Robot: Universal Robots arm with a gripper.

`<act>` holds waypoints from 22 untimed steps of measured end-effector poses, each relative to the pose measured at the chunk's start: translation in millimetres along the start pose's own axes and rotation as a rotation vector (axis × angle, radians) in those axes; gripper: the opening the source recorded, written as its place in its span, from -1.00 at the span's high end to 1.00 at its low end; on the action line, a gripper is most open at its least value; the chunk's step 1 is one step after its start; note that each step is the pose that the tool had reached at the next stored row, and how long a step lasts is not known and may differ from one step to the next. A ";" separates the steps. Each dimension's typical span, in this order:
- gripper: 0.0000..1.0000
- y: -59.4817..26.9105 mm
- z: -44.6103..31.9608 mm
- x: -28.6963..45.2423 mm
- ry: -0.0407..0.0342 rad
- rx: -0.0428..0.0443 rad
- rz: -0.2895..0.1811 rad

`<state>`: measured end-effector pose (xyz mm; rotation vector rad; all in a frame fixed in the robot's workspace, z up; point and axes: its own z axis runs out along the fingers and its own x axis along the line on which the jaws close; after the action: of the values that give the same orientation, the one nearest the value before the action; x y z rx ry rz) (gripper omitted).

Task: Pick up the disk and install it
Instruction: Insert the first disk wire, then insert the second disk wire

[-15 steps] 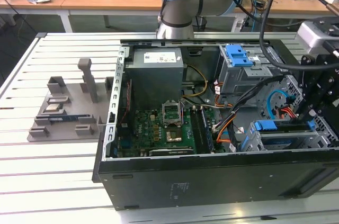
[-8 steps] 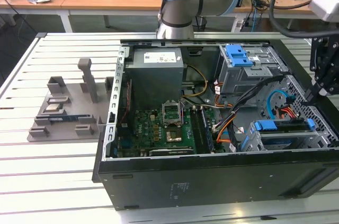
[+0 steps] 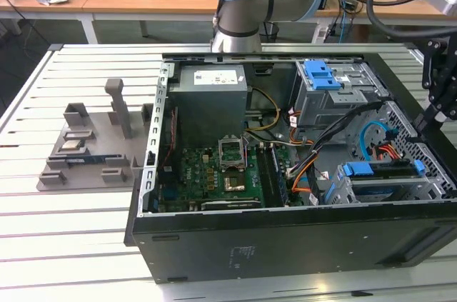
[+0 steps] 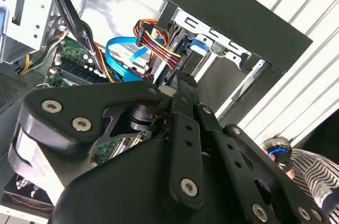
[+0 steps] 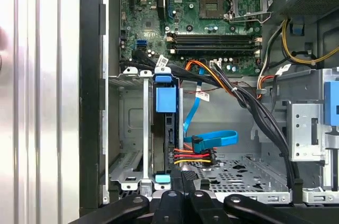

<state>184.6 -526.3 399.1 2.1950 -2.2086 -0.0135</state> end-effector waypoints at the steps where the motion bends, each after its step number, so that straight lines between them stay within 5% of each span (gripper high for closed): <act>1: 0.79 0.0 -0.1 0.0 0.0001 0.0000 0.000; 9: 0.77 0.0 -0.2 0.0 0.0000 0.0000 0.000; 14: 0.28 0.0 -0.3 0.0 0.0000 0.0000 0.000; 17: 0.28 1.6 -0.5 -0.2 0.0005 0.0000 0.000; 22: 0.28 23.5 5.1 -6.3 0.0001 0.0000 0.000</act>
<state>161.0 -519.9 394.6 2.1950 -2.2085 -0.0133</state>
